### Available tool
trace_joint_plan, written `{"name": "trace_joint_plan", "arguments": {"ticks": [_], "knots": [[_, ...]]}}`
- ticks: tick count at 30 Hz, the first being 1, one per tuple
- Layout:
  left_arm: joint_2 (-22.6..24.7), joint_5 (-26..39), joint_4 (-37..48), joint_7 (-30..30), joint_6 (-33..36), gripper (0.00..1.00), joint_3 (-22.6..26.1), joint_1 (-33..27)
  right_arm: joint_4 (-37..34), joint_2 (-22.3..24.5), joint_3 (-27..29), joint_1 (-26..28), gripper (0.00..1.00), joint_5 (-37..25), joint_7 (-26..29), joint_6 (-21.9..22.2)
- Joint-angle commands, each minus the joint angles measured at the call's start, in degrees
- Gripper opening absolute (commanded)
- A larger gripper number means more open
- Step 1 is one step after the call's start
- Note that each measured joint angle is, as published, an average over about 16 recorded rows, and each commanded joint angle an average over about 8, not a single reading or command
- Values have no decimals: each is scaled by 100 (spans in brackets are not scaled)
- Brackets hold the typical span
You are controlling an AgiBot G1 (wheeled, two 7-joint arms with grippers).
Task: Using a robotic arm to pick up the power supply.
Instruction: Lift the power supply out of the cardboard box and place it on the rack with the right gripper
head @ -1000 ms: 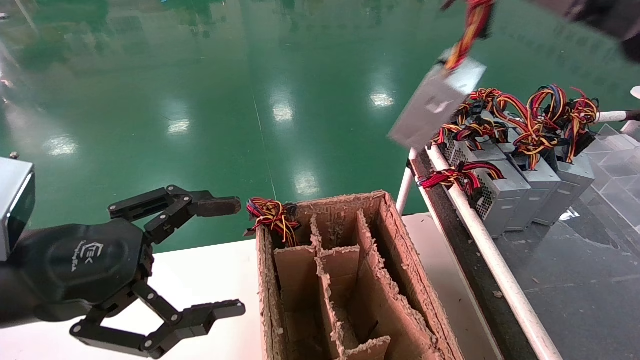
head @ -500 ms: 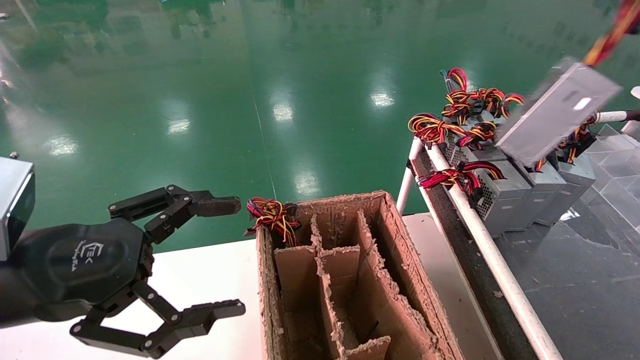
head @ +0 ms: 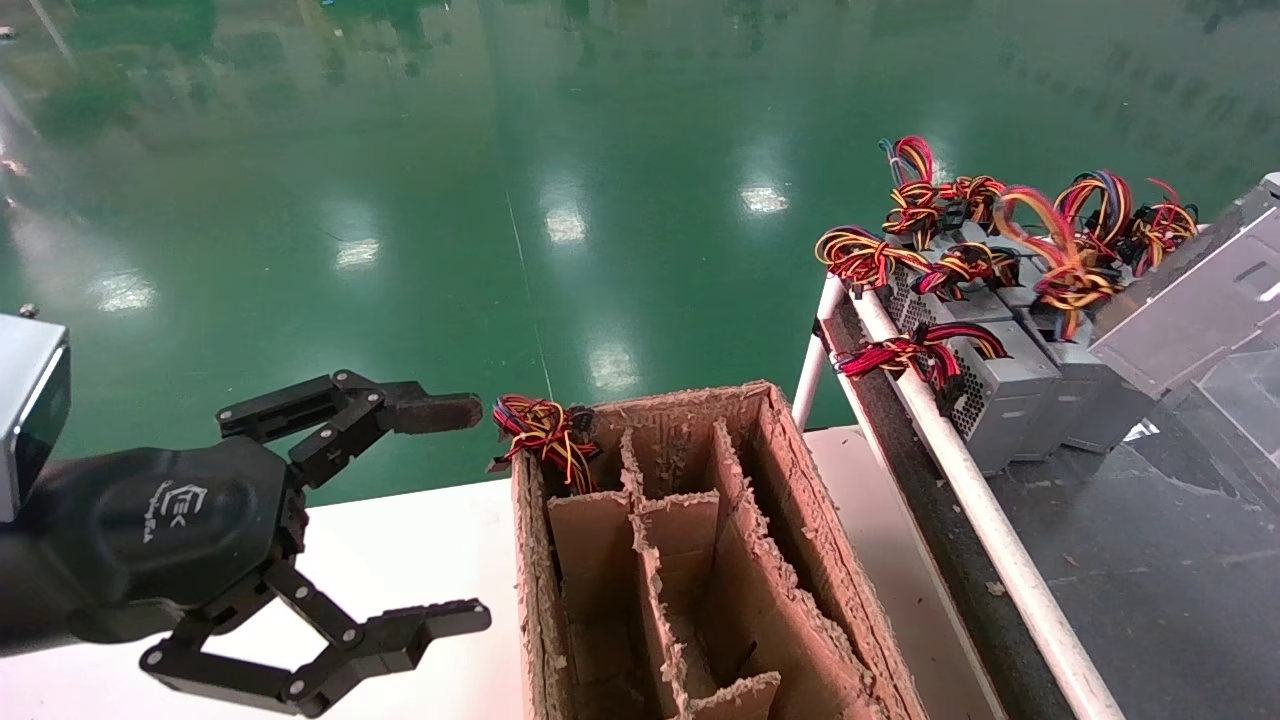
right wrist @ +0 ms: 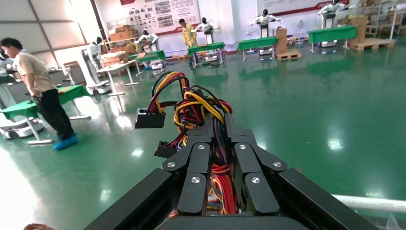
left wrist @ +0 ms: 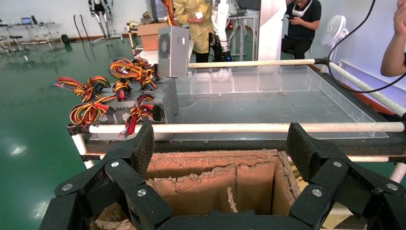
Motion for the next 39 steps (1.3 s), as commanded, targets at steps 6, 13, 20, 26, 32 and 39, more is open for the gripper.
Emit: {"name": "trace_joint_plan", "arguments": {"ticks": [6,13,20,26,32,39], "knots": [[0,0,0,0,0,100,0,0,-16,151,-12,-128,0,-25,170,-199],[0,0,0,0,0,100,0,0,36,212,-42,-347,0,-86,307,-309],[0,0,0,0,0,100,0,0,116,50,-63,-732,0,-137,401,-344],[0,0,0,0,0,100,1,0,238,-24,24,-967,0,-19,469,-372],[0,-1,0,0,0,100,1,0,540,8,90,-1169,0,123,581,-404],[0,-1,0,0,0,100,1,0,788,-64,114,-1523,0,289,715,-381]]}}
